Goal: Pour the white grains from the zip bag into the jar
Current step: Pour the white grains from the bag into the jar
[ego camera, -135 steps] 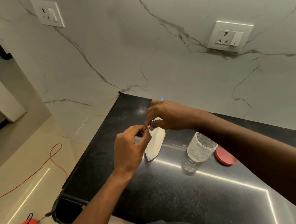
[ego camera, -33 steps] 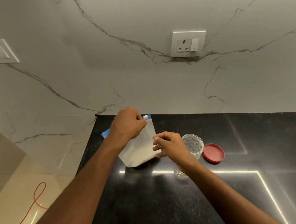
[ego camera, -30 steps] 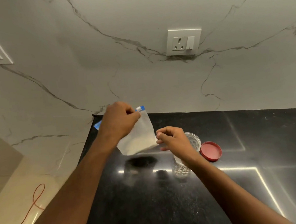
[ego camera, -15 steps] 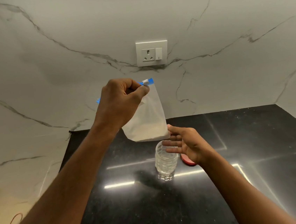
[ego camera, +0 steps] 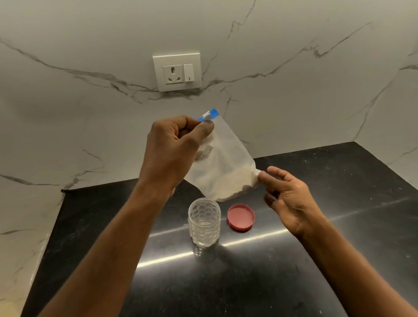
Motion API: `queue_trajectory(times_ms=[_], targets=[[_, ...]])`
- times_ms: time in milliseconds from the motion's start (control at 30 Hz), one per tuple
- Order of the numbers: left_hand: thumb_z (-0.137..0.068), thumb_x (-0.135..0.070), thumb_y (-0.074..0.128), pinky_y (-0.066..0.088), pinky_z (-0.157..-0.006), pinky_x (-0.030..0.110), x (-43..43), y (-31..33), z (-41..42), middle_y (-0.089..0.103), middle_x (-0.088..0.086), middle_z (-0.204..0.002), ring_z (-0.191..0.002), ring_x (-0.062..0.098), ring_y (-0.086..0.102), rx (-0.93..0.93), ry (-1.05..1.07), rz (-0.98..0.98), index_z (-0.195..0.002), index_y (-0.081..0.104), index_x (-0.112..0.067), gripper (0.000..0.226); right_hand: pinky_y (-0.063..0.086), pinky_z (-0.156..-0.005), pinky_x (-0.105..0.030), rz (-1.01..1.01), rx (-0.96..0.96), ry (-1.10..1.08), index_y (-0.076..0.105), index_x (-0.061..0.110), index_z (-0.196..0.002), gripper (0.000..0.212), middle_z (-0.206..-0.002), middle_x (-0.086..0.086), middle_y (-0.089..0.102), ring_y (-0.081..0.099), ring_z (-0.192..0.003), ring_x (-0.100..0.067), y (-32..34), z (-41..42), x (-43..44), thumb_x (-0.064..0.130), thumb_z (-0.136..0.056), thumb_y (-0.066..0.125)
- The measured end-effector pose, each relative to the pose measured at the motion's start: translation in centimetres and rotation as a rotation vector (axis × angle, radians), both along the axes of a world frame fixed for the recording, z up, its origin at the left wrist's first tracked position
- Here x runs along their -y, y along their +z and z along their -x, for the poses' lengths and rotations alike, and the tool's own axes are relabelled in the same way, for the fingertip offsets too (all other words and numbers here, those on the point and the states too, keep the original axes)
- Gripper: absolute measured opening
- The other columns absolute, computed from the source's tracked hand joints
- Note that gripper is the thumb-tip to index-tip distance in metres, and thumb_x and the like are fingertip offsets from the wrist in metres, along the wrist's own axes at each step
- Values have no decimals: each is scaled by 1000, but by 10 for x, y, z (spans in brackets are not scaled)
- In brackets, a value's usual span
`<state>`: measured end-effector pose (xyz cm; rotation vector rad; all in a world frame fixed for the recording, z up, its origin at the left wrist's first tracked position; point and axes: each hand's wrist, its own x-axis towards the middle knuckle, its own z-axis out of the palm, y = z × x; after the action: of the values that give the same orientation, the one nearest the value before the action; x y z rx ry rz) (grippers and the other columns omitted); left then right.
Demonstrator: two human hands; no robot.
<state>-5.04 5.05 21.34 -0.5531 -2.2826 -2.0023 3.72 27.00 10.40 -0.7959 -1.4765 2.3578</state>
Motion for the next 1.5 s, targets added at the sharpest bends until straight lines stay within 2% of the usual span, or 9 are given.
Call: queue_trajectory(times_ms=[167,233,367,533,667,1067,1267,1367,1500], targets=[[-95,-22,77,68,-72,37,2,-29,4,83,6,-92,-90,19,82,208,9,-181,-92,80,-9,13,48,-78,-33,-87,-90,-69,73,23,-92,21,-87,4,75,62,-83,-13,12,5,-33,23,-76,86],[-96,-21,76,66,-71,31,2,-40,4,84,7,-97,-95,19,81,278,-16,-236,-94,80,-10,12,51,-79,-33,-139,-121,-72,75,21,-94,15,-88,5,77,67,-83,-11,11,9,-40,24,-82,83],[-98,-23,71,66,-83,39,-2,-62,1,83,10,-106,-102,22,80,387,-62,-304,-98,78,-12,13,58,-89,-38,-296,-175,-105,73,15,-108,15,-99,2,76,71,-96,-14,6,11,-45,21,-94,74],[-102,-22,66,66,-86,37,0,-85,1,82,10,-107,-103,24,79,379,-46,-203,-102,79,-7,20,61,-85,-31,-408,-290,-137,73,20,-106,8,-100,2,74,70,-93,-11,9,16,-52,18,-99,70],[-101,-21,67,67,-73,31,0,-95,-3,83,7,-105,-99,22,80,378,-68,-165,-105,76,-7,17,57,-78,-18,-480,-361,-167,73,21,-104,8,-98,3,73,70,-85,-3,9,22,-59,17,-98,72],[-99,-20,69,66,-75,31,-2,-109,-9,82,7,-104,-99,21,80,376,-33,-176,-107,76,-10,14,62,-82,-22,-571,-381,-119,75,5,-117,38,-93,1,77,76,-85,-12,2,21,-72,9,-81,87],[-86,-23,80,65,-73,28,3,-112,-11,83,4,-102,-99,21,80,368,-29,-197,-104,75,-12,22,60,-84,-22,-654,-422,33,81,17,-91,19,-104,-9,76,75,-97,-14,18,21,-73,17,-74,88],[-73,-34,86,65,-71,25,6,-112,-12,82,3,-96,-95,20,81,330,26,-117,-100,72,-12,37,59,-80,-20,-756,-471,100,81,17,-89,14,-94,-5,78,75,-90,-13,25,22,-74,12,-77,88],[-69,-49,92,56,-79,16,10,-100,-9,65,-3,-109,-96,11,65,106,222,275,-118,55,-19,68,60,-80,-21,-812,-475,136,81,17,-89,14,-94,-7,78,74,-89,-15,32,24,-73,10,-79,87]])
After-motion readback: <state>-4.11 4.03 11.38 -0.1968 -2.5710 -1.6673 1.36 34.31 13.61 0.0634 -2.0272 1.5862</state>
